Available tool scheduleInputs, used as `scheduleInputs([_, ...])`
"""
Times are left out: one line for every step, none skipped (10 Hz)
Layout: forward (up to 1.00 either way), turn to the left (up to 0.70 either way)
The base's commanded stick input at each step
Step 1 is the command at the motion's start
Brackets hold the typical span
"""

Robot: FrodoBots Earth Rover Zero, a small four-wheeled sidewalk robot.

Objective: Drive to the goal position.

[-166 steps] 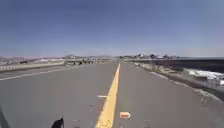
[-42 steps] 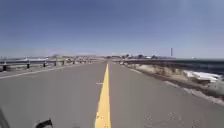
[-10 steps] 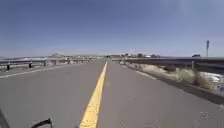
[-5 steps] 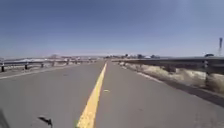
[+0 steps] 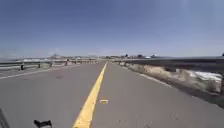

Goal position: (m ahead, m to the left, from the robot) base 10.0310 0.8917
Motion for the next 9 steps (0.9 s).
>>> scheduleInputs([0.85, 0.00])
scheduleInputs([0.85, 0.00])
scheduleInputs([0.85, 0.00])
scheduleInputs([0.85, 0.00])
scheduleInputs([0.85, 0.00])
scheduleInputs([0.85, 0.00])
scheduleInputs([0.85, 0.00])
scheduleInputs([0.85, 0.00])
scheduleInputs([0.85, 0.00])
